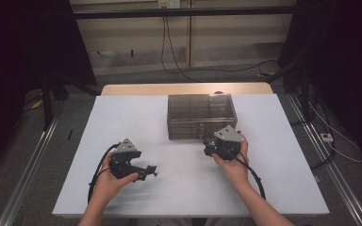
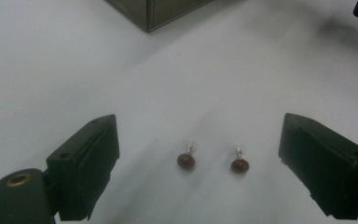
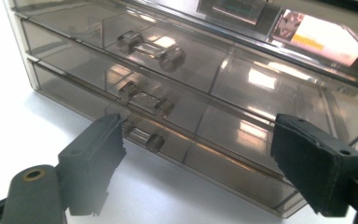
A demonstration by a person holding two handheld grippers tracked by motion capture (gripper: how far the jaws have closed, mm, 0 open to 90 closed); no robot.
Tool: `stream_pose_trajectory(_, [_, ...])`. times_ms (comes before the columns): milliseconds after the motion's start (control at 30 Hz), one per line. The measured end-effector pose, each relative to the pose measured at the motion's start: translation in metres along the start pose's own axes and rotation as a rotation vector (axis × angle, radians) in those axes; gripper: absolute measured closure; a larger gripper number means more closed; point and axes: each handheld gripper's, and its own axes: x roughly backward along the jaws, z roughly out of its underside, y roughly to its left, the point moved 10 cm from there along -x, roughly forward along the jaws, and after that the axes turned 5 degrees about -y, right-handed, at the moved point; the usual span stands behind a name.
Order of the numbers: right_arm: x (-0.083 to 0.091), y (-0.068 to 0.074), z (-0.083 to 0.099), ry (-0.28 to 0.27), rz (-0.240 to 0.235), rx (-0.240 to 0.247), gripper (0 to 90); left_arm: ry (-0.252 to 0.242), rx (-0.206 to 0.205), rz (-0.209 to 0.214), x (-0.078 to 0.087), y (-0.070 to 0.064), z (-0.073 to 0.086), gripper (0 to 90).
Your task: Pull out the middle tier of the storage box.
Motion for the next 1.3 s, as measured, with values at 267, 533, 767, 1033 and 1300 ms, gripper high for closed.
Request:
stream_pose_trajectory(267, [0.002,0.003,-0.002,-0.003,0.011,0.140,26.4,0.009,0.000,-0.001,0.000,0.000,0.001,12.6])
stream_pose_trajectory(533, [0.003,0.010,-0.004,0.002,0.021,0.320,36.9,0.007,0.001,0.001,0.000,0.000,0.001,12.6])
stream_pose_trajectory(767, [0.002,0.015,-0.004,0.005,0.025,0.458,43.2,0.008,0.001,0.002,0.000,0.000,0.001,12.6])
stream_pose_trajectory(1033, [-0.002,0.021,-0.009,0.005,0.004,0.554,49.9,0.006,0.000,-0.001,0.000,-0.001,0.000,12.7])
stream_pose_trajectory(1300, [-0.005,0.026,-0.007,0.022,-0.009,0.659,55.1,0.003,0.003,0.006,0.000,-0.001,0.000,12.7])
